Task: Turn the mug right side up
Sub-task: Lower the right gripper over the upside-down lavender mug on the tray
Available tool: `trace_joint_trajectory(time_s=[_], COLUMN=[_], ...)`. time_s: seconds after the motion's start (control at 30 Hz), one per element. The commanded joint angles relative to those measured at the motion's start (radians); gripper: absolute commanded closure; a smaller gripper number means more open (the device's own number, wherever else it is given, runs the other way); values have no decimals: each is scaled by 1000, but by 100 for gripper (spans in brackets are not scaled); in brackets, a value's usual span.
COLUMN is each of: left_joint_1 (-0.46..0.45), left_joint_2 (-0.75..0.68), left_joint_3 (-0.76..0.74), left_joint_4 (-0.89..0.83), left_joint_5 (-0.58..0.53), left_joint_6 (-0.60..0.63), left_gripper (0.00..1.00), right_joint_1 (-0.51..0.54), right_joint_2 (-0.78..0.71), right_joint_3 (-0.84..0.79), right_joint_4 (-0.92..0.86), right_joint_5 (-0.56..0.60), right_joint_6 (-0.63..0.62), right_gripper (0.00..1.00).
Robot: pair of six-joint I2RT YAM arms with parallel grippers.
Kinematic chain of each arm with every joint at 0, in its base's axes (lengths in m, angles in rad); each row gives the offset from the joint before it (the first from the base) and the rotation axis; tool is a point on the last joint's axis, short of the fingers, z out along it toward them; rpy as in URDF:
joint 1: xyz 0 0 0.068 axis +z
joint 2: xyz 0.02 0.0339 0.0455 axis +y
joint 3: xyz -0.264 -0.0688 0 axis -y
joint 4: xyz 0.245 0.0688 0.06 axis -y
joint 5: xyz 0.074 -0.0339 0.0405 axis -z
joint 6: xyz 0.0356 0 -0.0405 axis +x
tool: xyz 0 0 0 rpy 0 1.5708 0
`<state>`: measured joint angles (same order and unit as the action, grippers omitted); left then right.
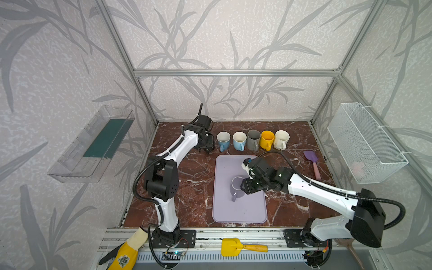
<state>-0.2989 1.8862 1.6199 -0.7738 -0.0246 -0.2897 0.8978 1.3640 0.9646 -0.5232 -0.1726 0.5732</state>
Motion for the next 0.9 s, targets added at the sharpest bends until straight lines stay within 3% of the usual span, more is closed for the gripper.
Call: trace_joint_trajectory(time_s=[0.0,0.4,0.87], left_joint_1=[1,1,1], left_joint_2=[-41,-56,-62], left_joint_3=[-12,-27,-43], left_joint_4=[-20,-23,-20], left_joint_5=[5,11,13], left_joint_6=[-8,-5,-2], left_gripper=[38,38,38], right_joint_1=[25,64,63], right_joint_2=[-12,87,134], right_joint_3=[-17,7,46], right_joint_4=[23,57,46], right_joint_5=[-42,-37,45], right_joint_6=[41,37,37], right_gripper=[56,56,56])
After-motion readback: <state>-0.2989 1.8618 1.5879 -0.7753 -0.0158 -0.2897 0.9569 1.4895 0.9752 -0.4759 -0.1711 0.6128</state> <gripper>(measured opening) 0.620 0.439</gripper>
